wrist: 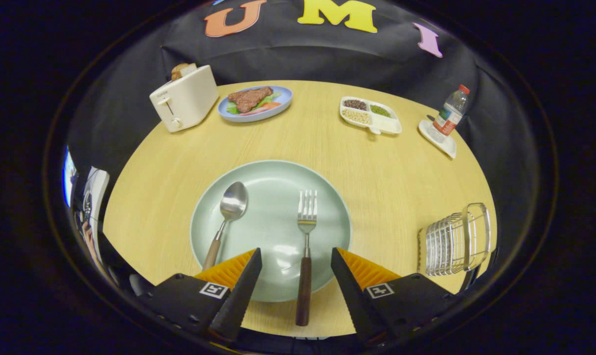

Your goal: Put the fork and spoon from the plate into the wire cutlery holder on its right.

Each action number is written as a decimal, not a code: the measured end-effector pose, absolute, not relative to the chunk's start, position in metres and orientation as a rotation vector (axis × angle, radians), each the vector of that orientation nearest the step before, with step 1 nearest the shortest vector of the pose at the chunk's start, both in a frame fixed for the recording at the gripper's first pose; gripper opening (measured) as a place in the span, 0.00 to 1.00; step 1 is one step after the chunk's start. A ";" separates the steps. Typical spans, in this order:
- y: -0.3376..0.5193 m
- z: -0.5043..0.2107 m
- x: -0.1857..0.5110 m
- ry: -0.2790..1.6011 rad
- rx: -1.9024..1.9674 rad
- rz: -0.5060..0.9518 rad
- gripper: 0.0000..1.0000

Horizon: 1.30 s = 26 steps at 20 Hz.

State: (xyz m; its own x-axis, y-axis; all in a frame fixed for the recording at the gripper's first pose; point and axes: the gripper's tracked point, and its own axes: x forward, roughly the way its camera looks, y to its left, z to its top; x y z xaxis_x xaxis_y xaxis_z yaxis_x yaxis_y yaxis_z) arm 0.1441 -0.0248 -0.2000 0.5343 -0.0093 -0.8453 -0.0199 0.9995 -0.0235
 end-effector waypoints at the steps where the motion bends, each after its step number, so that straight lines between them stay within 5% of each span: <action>1: -0.025 -0.202 0.143 1.029 -0.027 0.005 0.84; 12: -0.028 -0.232 0.152 1.152 -0.012 -0.053 0.37; 14: -0.027 -0.223 0.150 1.160 0.003 -0.051 0.13; 16: -0.026 -0.224 0.148 1.164 0.001 -0.046 0.07; 26: -0.041 -0.190 0.137 1.089 0.030 -0.037 0.03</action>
State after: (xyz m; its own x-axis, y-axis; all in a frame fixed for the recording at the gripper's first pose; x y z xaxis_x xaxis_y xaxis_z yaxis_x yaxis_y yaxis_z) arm 0.1371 -0.0414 -0.1903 0.4626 -0.0150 -0.8865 0.0448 0.9990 0.0065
